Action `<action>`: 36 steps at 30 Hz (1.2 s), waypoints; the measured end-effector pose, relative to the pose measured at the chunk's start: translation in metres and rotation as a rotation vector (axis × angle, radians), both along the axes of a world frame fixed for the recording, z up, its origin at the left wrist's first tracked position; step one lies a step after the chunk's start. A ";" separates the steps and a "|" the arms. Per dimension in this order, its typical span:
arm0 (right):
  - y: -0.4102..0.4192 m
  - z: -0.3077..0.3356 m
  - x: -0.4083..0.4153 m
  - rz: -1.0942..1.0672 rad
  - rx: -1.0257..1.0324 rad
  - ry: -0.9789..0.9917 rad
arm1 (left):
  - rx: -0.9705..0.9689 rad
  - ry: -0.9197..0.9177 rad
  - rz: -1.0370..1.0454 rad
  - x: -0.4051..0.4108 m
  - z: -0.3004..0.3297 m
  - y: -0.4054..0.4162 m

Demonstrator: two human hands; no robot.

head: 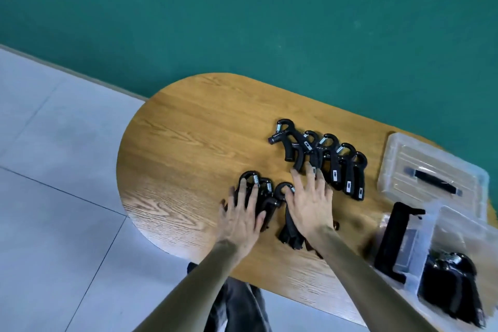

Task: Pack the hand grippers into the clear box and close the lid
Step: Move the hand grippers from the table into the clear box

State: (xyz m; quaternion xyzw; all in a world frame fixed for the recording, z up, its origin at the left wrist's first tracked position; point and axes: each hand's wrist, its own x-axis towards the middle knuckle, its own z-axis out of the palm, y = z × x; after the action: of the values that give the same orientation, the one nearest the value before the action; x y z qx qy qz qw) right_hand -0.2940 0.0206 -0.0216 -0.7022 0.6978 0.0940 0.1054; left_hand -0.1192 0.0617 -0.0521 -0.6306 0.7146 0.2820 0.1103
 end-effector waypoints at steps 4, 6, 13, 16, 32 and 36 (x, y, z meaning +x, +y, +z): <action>-0.035 -0.024 0.004 0.065 0.003 -0.002 | -0.027 0.031 0.029 0.005 -0.031 -0.008; -0.054 -0.031 0.006 0.080 0.001 -0.004 | -0.041 0.064 0.031 0.002 -0.041 -0.013; -0.116 -0.054 0.011 0.142 0.074 0.024 | -0.039 0.151 0.041 -0.009 -0.064 -0.034; -0.139 -0.059 0.012 0.142 0.071 0.028 | -0.078 0.176 0.052 -0.006 -0.069 -0.037; -0.169 -0.080 0.007 0.191 0.144 0.145 | -0.141 0.311 0.024 0.010 -0.079 -0.057; -0.157 -0.077 0.010 0.175 0.033 0.116 | -0.086 0.268 -0.011 0.012 -0.080 -0.057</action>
State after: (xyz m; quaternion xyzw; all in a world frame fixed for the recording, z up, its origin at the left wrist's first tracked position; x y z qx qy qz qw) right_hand -0.2843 -0.1362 -0.0982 -0.7520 0.6372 0.1546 0.0678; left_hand -0.1077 0.0043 -0.1317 -0.5876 0.7378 0.3321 -0.0119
